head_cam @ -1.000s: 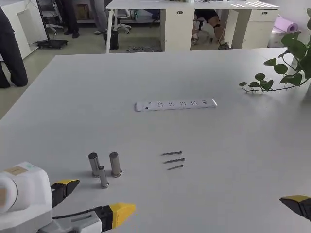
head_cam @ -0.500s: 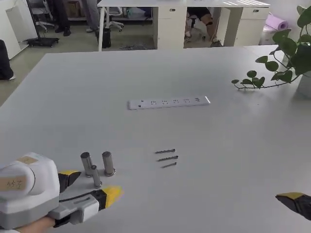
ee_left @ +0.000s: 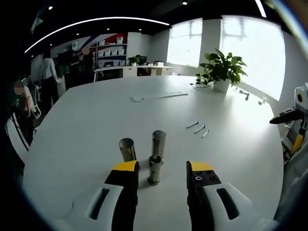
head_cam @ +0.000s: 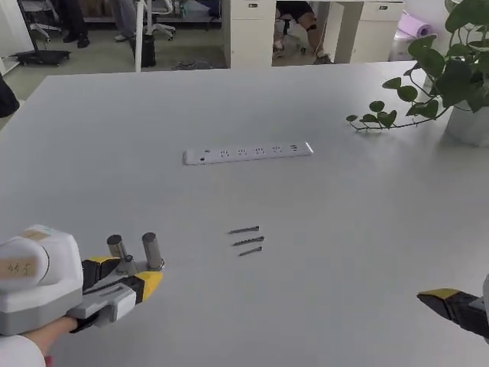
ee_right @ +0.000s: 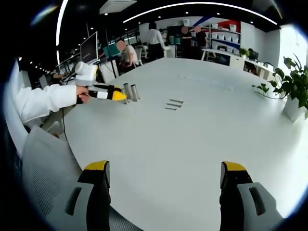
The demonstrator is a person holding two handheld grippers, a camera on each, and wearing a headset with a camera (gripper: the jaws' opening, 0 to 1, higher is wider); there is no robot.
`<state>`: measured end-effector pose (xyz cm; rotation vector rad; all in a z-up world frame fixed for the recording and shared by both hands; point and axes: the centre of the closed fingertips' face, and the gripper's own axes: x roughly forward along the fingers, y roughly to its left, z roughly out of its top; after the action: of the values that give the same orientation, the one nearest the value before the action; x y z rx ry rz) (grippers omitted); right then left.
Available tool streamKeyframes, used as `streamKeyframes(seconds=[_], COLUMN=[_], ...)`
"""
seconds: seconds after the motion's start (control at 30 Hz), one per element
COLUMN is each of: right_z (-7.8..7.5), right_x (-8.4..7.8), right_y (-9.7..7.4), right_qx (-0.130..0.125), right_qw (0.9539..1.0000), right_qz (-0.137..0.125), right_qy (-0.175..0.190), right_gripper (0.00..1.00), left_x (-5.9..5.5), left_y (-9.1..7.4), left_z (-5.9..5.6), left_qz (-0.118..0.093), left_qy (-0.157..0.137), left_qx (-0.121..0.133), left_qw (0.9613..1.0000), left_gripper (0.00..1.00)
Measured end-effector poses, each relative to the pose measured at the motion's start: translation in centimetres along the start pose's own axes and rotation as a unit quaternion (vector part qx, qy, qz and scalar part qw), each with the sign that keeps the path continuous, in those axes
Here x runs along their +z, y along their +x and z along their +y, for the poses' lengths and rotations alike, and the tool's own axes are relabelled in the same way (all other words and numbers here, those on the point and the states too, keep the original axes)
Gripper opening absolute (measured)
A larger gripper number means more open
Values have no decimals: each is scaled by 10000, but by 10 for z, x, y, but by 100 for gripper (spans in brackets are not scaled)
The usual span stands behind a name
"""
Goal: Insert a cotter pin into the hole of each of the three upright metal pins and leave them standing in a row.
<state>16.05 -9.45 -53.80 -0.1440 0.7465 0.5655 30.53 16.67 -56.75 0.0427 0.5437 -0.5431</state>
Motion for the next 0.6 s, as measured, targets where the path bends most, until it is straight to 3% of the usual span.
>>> streamKeyframes(seconds=[0.1,0.5,0.6], right_z=[0,3,4], right_x=[-2,-2,-2], right_y=[0,0,1], right_qx=[-7,39,62], right_qw=[10000,10000,10000], right_qz=[14,5,21], right_qy=[1,49,48], right_gripper=[94,97,97], left_x=[-1,-5,-1], left_y=[1,5,5], left_z=[1,6,6], left_qz=[18,218,144], left_qy=[-36,14,59], left_qx=[4,95,122], left_qw=[10000,9997,9998], left_gripper=[31,23,21])
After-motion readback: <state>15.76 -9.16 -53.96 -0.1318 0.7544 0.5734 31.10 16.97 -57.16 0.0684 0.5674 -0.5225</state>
